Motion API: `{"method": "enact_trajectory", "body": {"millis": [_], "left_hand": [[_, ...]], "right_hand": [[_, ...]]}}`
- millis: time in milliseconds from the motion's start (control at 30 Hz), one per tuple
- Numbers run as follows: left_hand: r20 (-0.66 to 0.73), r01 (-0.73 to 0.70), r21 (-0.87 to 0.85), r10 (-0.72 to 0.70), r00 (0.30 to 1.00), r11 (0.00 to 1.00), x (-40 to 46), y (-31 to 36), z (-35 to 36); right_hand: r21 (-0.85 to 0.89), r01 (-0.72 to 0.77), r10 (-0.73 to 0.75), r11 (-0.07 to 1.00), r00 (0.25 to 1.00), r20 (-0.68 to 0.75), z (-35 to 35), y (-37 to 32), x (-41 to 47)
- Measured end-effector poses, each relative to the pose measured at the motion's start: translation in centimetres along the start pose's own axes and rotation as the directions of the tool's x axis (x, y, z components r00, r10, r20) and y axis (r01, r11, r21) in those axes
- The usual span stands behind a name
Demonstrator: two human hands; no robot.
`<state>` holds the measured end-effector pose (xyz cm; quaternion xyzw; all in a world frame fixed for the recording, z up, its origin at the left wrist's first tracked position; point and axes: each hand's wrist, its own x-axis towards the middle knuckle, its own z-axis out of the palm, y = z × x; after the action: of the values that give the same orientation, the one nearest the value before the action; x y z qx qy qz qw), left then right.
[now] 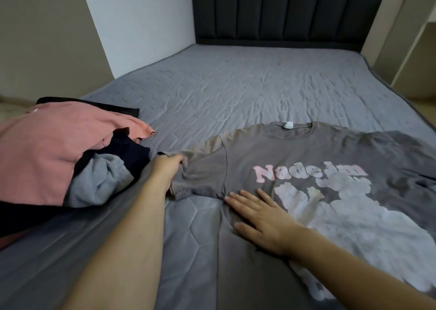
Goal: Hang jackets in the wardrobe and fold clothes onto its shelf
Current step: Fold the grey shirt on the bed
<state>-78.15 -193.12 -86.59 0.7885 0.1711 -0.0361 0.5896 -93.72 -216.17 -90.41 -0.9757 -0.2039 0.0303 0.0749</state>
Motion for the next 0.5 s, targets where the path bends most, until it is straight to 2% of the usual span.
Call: {"method": "enact_trajectory", "body": {"millis": [67, 133, 200, 233, 300, 333, 367, 400, 433, 467, 500], "left_hand": [[-0.134, 0.002, -0.046, -0.008, 0.991, 0.999, 0.7, 1.4, 0.5], [-0.097, 0.02, -0.168, -0.037, 0.995, 0.986, 1.0, 3.5, 1.5], [0.139, 0.033, -0.293, 0.008, 0.99, 0.955, -0.6, 6.0, 3.8], [0.332, 0.081, -0.33, 0.036, 0.943, 0.94, -2.1, 7.3, 5.0], [0.642, 0.151, -0.301, 0.083, 0.762, 0.942, -4.4, 8.7, 7.2], [0.712, 0.157, -0.289, 0.102, 0.695, 0.944, -4.8, 8.8, 7.9], [0.72, 0.141, -0.297, 0.124, 0.683, 0.944, -4.8, 8.8, 8.7], [0.677, 0.081, -0.295, 0.148, 0.72, 0.952, -4.5, 8.3, 9.5], [0.593, -0.044, -0.236, 0.18, 0.785, 0.971, -4.0, 7.5, 10.2], [0.491, -0.22, -0.083, 0.232, 0.84, 0.972, -3.4, 6.4, 10.7], [0.41, -0.39, 0.129, 0.309, 0.858, 0.912, -2.6, 4.8, 11.2]], "right_hand": [[-0.019, -0.155, 0.153, 0.988, 0.983, -0.098, -0.2, 1.8, -0.6], [-0.015, -0.416, 0.408, 0.909, 0.899, -0.157, -0.7, 4.3, -1.3], [0.051, -0.582, 0.583, 0.812, 0.804, -0.119, -1.1, 6.5, -1.7], [0.086, -0.607, 0.613, 0.79, 0.785, -0.095, -1.0, 7.2, -1.9], [0.126, -0.606, 0.618, 0.785, 0.777, -0.12, -0.4, 7.3, -2.2], [0.135, -0.594, 0.609, 0.793, 0.772, -0.184, 0.1, 7.0, -2.4], [0.145, -0.576, 0.593, 0.804, 0.759, -0.27, 0.6, 6.4, -2.7], [0.161, -0.552, 0.57, 0.818, 0.743, -0.352, 1.0, 5.9, -3.0], [0.171, -0.512, 0.532, 0.842, 0.735, -0.42, 1.2, 5.5, -3.2], [0.163, -0.466, 0.485, 0.87, 0.744, -0.46, 1.3, 5.3, -3.3], [0.136, -0.418, 0.43, 0.898, 0.772, -0.468, 1.2, 5.4, -3.3]]}}
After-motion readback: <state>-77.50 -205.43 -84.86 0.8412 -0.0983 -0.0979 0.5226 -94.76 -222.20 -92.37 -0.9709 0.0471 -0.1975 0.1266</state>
